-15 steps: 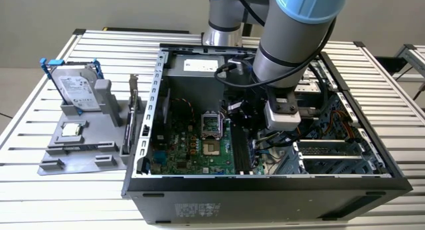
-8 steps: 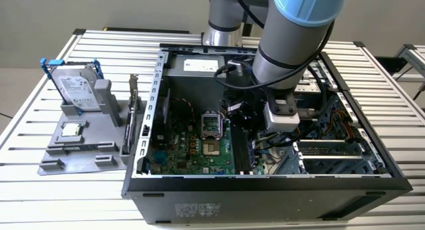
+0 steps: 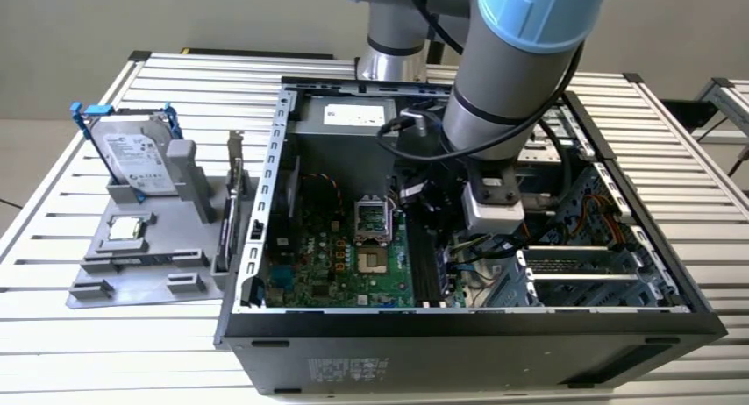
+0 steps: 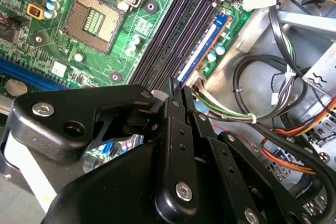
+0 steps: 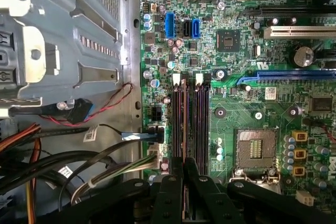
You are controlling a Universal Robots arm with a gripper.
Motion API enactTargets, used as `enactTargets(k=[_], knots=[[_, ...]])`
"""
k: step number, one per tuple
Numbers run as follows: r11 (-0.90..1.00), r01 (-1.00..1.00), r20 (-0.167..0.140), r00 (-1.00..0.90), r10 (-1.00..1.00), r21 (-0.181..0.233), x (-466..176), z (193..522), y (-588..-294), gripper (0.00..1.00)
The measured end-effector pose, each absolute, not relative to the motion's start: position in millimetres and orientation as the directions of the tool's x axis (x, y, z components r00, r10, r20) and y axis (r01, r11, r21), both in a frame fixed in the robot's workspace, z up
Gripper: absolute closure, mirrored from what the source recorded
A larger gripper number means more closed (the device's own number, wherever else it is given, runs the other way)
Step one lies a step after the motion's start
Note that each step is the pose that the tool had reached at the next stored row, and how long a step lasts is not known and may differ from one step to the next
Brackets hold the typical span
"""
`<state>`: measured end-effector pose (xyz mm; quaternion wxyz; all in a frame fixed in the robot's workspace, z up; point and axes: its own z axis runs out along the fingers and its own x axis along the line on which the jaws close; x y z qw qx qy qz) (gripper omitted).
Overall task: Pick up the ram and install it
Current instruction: 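Insert the ram into the slot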
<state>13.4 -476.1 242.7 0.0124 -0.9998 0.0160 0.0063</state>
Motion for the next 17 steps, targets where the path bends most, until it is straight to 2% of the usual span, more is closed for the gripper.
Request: enactTargets(k=[17], knots=[[-0.999, -0.032, -0.013, 0.999, -0.032, -0.025, 13.4, 229.6, -472.2, 1.00]])
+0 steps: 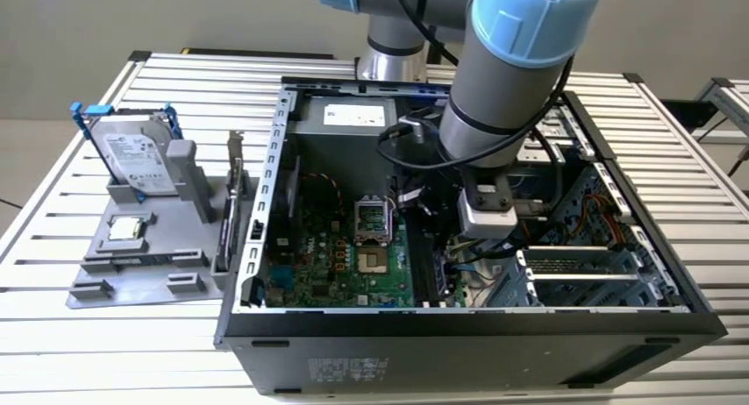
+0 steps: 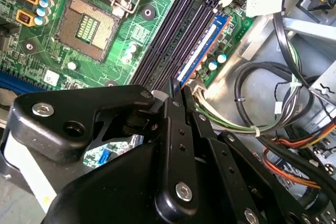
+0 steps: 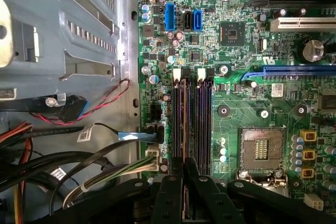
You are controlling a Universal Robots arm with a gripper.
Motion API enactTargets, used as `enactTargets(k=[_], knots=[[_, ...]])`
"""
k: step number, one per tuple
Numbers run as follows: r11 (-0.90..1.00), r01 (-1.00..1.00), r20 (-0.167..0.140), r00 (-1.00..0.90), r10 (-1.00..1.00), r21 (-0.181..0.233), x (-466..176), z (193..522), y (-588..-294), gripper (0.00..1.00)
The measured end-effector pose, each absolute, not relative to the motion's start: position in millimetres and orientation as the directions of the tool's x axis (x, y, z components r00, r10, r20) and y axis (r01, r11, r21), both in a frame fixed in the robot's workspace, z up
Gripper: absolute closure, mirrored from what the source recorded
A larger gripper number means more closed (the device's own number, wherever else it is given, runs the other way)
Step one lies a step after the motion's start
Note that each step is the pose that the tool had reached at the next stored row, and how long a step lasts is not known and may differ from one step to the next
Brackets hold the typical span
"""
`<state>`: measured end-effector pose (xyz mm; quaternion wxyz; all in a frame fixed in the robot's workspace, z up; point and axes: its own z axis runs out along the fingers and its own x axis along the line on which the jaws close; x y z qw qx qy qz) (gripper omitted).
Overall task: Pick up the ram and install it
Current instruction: 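Insert the ram into the slot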
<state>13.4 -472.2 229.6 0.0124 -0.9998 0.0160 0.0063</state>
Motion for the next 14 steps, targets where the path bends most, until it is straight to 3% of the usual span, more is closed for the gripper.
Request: enactTargets(k=[14], knots=[[-0.999, -0.032, -0.013, 0.999, -0.032, -0.025, 17.0, 225.2, -469.1, 1.00]])
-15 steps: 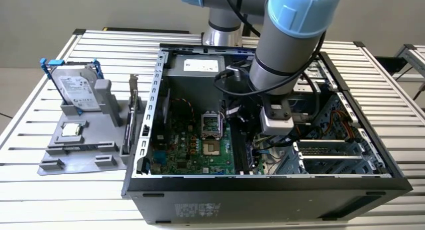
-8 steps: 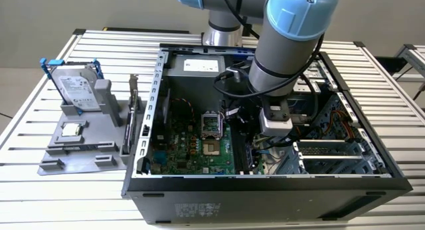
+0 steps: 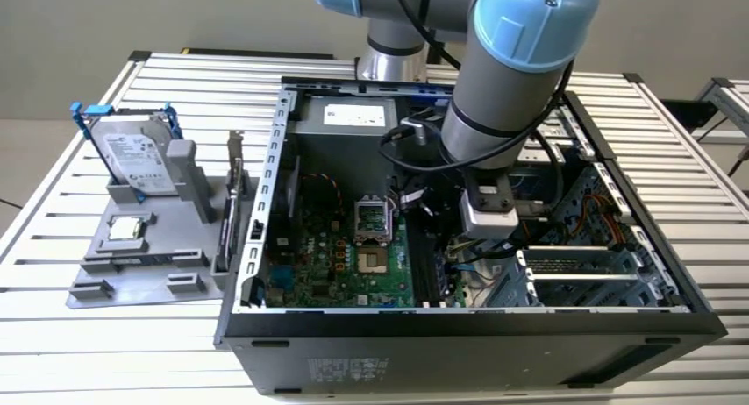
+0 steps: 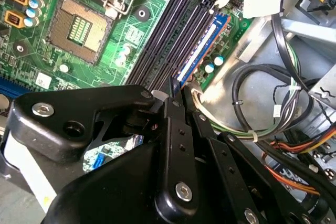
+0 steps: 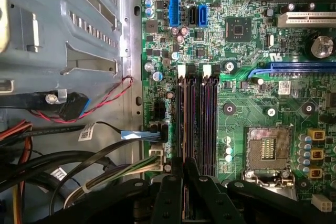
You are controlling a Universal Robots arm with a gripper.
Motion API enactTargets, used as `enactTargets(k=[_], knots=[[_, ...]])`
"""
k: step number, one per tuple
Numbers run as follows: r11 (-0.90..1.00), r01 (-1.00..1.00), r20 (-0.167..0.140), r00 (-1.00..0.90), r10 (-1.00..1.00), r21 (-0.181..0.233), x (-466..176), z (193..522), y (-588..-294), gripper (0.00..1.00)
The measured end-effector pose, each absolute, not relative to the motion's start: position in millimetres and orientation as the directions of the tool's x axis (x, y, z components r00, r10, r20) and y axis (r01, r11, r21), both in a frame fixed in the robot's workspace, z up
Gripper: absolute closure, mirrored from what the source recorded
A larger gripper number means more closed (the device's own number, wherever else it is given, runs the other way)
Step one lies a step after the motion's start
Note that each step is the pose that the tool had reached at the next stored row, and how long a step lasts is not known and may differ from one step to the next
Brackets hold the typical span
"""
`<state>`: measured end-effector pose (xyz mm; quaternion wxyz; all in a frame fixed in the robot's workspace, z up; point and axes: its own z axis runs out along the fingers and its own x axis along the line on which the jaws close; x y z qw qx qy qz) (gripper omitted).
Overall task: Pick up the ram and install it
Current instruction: 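Insert the ram into the slot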
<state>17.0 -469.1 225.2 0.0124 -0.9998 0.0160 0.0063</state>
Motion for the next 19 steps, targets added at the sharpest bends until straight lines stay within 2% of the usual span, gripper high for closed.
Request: enactTargets(k=[19], knots=[[-0.999, -0.032, -0.013, 0.999, -0.031, -0.025, 17.0, 221.0, -468.0, 1.00]])
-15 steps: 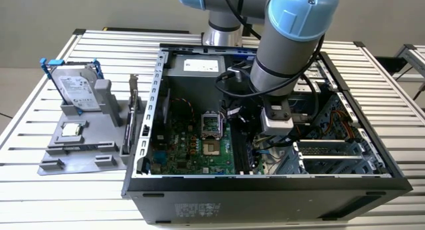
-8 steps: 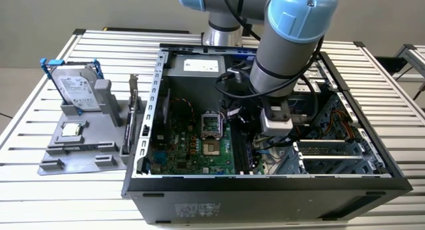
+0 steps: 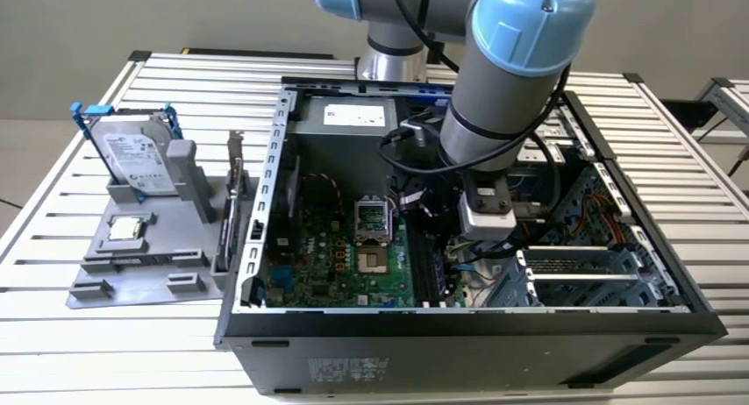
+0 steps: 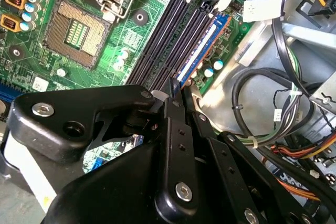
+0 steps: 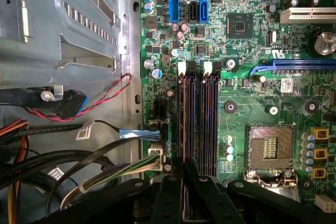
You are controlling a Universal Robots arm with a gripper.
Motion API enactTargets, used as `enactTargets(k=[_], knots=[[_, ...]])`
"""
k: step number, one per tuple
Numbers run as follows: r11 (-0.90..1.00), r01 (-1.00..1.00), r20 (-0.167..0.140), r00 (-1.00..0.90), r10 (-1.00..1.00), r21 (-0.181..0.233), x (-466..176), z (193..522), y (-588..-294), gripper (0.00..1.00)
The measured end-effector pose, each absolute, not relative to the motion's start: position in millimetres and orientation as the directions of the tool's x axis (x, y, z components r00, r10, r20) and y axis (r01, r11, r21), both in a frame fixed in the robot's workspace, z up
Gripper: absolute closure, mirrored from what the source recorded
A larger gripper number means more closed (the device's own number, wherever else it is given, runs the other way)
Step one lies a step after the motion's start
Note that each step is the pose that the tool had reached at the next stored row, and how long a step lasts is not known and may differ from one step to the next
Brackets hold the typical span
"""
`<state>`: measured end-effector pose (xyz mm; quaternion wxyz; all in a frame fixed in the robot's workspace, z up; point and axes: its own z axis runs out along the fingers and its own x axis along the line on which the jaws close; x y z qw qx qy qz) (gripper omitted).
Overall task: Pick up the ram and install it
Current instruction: 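Insert the ram into the slot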
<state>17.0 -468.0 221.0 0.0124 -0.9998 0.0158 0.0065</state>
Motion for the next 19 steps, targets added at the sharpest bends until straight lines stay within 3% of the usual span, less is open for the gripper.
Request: enactTargets(k=[19], knots=[[-0.999, -0.031, -0.014, 0.999, -0.031, -0.024, 15.6, 219.6, -468.9, 1.00]])
